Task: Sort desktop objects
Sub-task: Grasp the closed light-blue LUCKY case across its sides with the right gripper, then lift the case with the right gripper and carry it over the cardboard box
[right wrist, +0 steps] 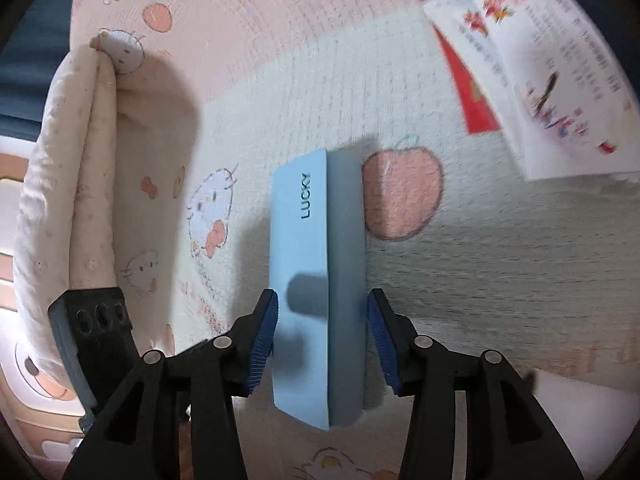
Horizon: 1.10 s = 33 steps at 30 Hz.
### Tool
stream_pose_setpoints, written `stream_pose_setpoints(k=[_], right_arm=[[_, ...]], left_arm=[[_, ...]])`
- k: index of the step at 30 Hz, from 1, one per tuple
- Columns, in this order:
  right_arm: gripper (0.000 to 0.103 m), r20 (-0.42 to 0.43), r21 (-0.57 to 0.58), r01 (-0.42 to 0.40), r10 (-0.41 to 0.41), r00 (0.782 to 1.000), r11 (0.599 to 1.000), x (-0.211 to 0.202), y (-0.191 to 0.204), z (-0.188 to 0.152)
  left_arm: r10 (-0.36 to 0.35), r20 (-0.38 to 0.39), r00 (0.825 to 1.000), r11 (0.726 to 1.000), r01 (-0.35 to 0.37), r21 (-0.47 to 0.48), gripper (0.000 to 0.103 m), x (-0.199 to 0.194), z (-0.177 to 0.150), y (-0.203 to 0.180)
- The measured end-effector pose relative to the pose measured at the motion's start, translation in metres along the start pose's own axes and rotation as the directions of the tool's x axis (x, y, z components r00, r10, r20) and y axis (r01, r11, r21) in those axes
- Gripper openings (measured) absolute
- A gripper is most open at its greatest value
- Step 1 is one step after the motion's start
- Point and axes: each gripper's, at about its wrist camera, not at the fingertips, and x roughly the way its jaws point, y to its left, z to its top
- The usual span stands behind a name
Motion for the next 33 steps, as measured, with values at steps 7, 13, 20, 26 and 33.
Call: stream_pose_setpoints(k=[7,13,20,26,33], right_arm=[[0.048,0.013,0.011,-0.013,0.012,1.0,1.0,0.003,-0.001,0.001],[0.048,0.039,-0.011,0.003,-0.002,0.999,1.0,0.003,0.001,-0.004],[0.047,0.074,-0.111,0.071,-0.063,0.995,0.991,-0.004,0.017,-0.012],[0.045,0.144,-0.106,0.042,-0.026,0.989,0.993,-0.04,0.023,-0.013],[0.042,0.267,-0.097,0.016,0.01,0.964,0.995,-0.102,0.029,-0.02]], left_arm=[[-0.037,-0.03,0.999,0.999,0.036,-0.032,0.048,0.013,0.0,-0.005],[0.015,0.004,1.0,1.0,-0.015,0.015,0.047,0.013,-0.006,-0.018],[0.02,0.022,1.0,0.999,-0.021,0.035,0.044,0.007,-0.008,-0.029],[0.003,0.087,0.996,0.992,-0.014,0.129,0.043,-0.015,-0.005,-0.06],[-0.075,0.136,0.988,0.974,0.043,0.222,0.043,-0.037,-0.001,-0.104]])
